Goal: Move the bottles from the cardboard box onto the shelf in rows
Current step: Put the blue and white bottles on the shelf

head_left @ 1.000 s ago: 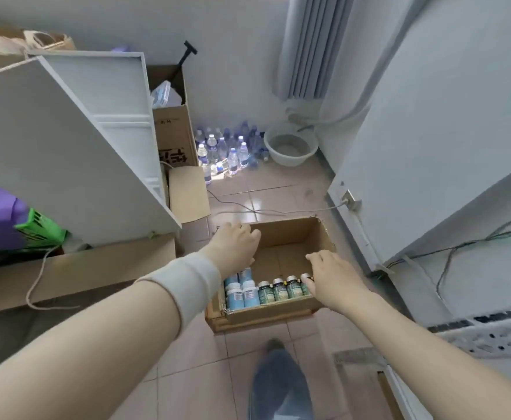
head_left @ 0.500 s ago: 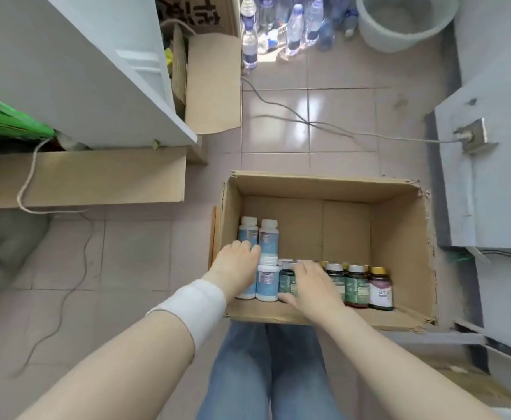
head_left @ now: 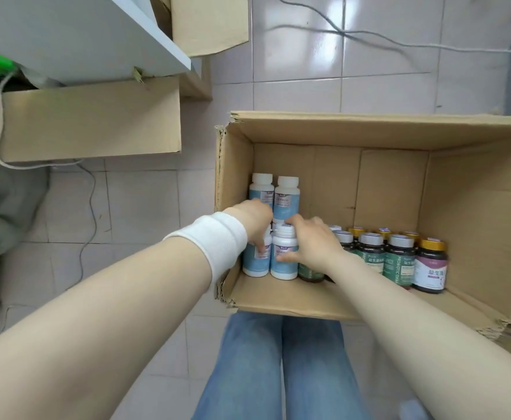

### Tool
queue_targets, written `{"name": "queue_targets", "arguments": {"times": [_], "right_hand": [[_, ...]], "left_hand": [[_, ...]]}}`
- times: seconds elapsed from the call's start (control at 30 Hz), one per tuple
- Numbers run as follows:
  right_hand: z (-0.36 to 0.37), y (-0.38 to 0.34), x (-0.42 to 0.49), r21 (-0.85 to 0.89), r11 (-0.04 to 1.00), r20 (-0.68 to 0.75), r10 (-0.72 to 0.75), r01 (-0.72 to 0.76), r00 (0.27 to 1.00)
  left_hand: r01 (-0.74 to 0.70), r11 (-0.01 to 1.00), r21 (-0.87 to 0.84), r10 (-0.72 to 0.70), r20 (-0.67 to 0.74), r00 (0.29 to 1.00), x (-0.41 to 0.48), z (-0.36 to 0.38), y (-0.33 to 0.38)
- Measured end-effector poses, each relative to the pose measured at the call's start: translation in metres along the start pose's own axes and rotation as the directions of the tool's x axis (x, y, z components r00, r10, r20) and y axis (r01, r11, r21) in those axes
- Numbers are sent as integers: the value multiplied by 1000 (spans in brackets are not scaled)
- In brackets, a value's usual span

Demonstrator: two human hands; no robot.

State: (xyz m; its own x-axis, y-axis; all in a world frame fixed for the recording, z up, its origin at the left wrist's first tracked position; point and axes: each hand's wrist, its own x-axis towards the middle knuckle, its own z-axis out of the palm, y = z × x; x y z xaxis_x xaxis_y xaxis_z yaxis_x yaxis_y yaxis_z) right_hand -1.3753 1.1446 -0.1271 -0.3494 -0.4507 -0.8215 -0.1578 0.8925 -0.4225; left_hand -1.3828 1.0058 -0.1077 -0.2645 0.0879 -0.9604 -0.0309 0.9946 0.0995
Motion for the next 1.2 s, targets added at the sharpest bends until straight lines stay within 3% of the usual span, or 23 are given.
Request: {"name": "queue_targets", "arguments": {"times": [0.2, 0.37, 0.53, 0.73, 0.9, 1.07, 1.2], "right_hand": [[0, 7, -10, 296, 955, -63, 32, -12, 998], [-3, 12, -29, 593, 803, -178, 53, 64, 983], [-23, 22, -78, 804, 580, -245, 121, 133, 962], [-40, 31, -176, 947, 264, -266, 323, 184, 908], [-31, 4, -263, 916, -69, -327, 447, 396, 833], [22, -51, -343, 676, -399, -373, 539, 619, 755], [75, -88, -407, 492, -499, -420, 582, 714, 696]], "left_hand": [[-57, 982, -178, 44, -74, 996, -15, -9, -7], [-107, 934, -340, 44, -190, 981, -43, -20, -10], [-260, 764, -591, 47, -351, 935, -91, -43, -7], [-497, 432, -753, 112, -502, 857, -170, -71, 25], [-642, 197, -741, 238, -599, 765, -234, -73, 65], [-668, 67, -741, 379, -601, 704, -303, -43, 115], [-650, 7, -760, 546, -541, 639, -356, -6, 157]]}}
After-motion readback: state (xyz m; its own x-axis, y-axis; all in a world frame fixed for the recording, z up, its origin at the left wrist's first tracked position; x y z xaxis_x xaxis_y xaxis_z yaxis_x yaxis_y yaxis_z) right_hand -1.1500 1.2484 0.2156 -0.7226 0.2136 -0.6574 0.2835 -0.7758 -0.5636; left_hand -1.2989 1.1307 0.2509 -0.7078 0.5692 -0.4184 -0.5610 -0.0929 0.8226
